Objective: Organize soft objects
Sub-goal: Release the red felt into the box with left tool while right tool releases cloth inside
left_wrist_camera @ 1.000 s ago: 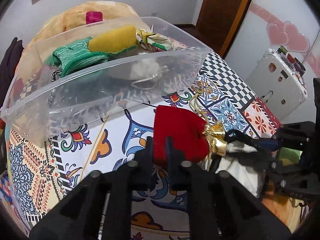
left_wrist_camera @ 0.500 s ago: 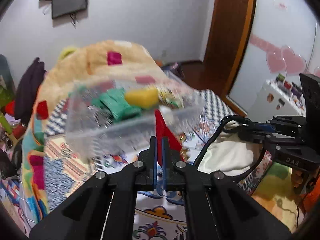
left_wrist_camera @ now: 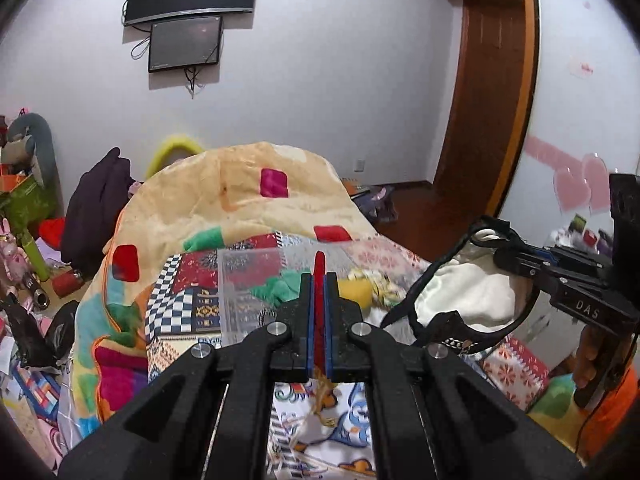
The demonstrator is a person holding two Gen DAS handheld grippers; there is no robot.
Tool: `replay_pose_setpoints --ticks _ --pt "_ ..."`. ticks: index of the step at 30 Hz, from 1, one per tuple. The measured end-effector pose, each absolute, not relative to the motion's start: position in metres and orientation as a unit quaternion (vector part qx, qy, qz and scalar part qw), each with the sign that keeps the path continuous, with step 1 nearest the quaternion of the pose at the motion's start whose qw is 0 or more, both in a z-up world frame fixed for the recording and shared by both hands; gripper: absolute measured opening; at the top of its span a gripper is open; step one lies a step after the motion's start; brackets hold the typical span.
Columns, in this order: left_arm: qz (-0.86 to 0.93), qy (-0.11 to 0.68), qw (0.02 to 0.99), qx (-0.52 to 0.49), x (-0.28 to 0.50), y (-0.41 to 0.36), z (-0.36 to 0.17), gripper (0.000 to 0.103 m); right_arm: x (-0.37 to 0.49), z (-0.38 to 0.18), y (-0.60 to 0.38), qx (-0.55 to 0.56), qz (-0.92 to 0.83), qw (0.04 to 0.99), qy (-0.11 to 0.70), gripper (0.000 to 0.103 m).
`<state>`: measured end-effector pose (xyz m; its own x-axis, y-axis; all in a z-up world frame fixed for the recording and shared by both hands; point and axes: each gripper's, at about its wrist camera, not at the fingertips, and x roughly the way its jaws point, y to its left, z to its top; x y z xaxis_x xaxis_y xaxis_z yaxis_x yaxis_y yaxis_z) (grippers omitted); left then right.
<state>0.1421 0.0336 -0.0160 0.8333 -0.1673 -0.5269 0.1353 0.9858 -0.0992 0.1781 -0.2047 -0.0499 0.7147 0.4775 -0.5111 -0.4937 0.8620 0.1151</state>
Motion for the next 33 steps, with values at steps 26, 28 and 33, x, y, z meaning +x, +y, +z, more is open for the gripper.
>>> replay_pose_setpoints --ticks 26,28,33 --pt "-0.025 0.370 0.928 -0.029 0.232 0.054 -0.102 0.003 0.250 -0.112 -0.157 -0.037 0.231 0.909 0.346 0.018" --pt "-0.028 0.383 0.923 -0.027 0.230 0.055 -0.107 0.006 0.251 -0.113 -0.156 -0.041 0.230 0.906 0.352 0.020" --pt "-0.027 0.389 0.920 -0.027 0.220 0.058 -0.108 0.027 0.248 -0.111 -0.153 -0.065 0.221 0.906 0.356 0.036"
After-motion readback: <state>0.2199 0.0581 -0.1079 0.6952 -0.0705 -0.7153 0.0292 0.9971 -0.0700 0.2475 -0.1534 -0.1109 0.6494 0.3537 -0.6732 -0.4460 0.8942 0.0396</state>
